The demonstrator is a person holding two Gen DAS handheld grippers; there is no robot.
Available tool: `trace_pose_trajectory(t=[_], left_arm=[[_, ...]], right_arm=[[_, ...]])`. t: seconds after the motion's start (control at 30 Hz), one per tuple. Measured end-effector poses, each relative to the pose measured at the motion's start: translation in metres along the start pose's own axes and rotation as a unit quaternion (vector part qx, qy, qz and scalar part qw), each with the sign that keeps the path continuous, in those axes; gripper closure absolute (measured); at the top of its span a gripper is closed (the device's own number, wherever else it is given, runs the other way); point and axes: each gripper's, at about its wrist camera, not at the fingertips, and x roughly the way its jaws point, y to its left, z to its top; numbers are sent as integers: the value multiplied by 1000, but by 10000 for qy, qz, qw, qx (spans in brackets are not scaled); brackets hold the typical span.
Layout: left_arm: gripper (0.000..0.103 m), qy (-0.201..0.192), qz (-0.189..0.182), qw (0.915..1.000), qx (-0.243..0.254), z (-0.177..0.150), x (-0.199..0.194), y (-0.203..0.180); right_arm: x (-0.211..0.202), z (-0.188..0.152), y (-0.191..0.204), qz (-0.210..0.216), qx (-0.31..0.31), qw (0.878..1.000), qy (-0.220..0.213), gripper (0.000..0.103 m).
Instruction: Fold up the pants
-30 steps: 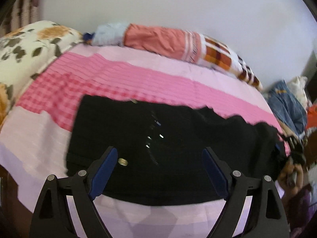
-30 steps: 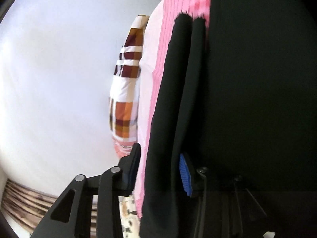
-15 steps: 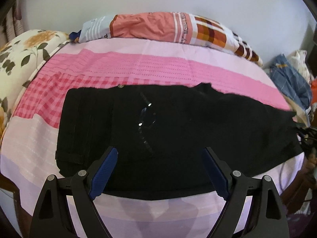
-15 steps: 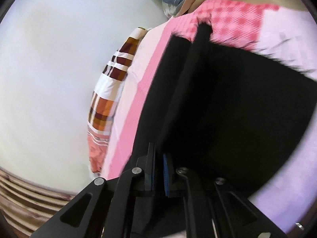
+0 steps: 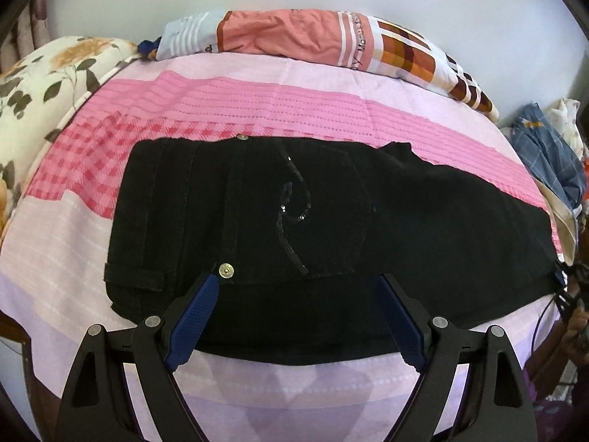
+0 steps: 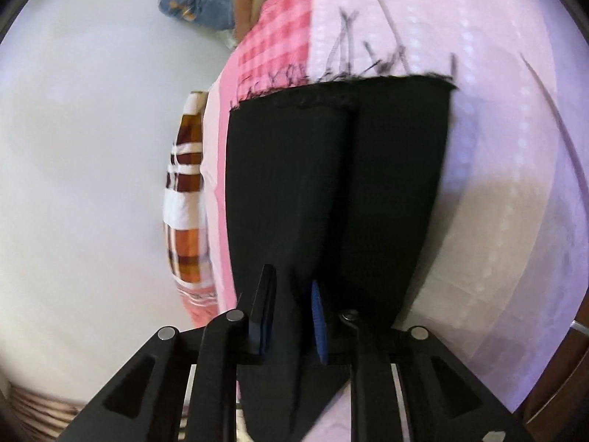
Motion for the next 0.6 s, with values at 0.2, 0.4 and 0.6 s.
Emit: trace_pose_trajectory(t=[0.2, 0.4, 0.6], left_arm=[[16, 184, -142, 9997, -120, -4, 9, -1], [16, 21, 48, 9999, 129, -7, 4, -5], [16, 74, 269, 9988, 409, -17, 5, -2]], right_arm=[[7, -5, 19, -288, -647, 9975, 25, 93], [-13, -10, 36, -737, -1079, 9914, -30, 98], [-45, -1, 22, -1047, -1093, 9884, -152, 98]])
